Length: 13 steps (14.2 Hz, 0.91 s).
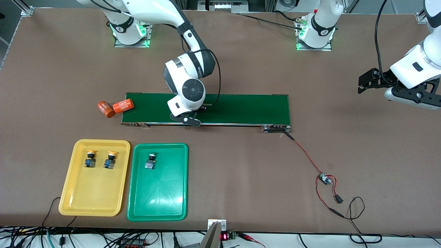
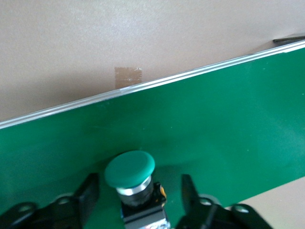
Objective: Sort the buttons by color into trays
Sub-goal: 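Return the right gripper to the belt and grasp the second green button, then carry the button into the green tray and open the right gripper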
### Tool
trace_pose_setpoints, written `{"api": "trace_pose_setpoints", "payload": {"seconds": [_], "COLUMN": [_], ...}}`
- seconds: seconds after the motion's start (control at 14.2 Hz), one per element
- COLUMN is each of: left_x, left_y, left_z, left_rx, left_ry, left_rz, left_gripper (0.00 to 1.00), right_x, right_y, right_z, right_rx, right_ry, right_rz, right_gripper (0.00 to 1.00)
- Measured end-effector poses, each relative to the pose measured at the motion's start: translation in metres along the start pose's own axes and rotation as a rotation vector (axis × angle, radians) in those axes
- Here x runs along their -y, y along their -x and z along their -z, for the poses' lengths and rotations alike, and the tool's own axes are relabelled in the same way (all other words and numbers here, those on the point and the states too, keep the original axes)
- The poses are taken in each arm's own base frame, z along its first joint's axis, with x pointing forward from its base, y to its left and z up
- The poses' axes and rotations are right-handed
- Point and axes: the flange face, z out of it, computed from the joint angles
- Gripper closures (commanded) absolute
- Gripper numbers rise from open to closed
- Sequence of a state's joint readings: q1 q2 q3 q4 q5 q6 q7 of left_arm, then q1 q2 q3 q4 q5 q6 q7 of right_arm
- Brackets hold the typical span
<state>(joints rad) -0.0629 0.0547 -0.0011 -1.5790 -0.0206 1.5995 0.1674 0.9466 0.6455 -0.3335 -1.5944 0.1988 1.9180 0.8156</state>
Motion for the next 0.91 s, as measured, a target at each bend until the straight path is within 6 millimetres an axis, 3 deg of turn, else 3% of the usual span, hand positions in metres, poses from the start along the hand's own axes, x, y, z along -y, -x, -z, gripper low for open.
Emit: {"api": "trace_pose_setpoints", "payload": {"seconds": [0.42, 0.63, 0.91], "left_x": [0.003, 0.008, 0.022], "left_y": [0.0, 0.0, 0.0], "left_z": [0.0, 0.001, -0.004], "left_rx": [0.0, -0.01, -0.024], "left_ry": [0.0, 0.0, 0.003], "left_rz": [-0.005, -0.016, -0.034], "left_gripper": [0.0, 0.0, 0.0], "right_x": [-0.005, -0.009, -0.021], "right_y": [0.001, -0.002, -0.016], "right_z": [0.002, 0.0, 0.013], "right_rx": [0.015, 0.021, 0.014], "right_ry": [0.011, 0.017, -0.009], "right_rz": [0.006, 0.037, 0.048], "right_gripper": [0.85, 1.0, 1.0]}}
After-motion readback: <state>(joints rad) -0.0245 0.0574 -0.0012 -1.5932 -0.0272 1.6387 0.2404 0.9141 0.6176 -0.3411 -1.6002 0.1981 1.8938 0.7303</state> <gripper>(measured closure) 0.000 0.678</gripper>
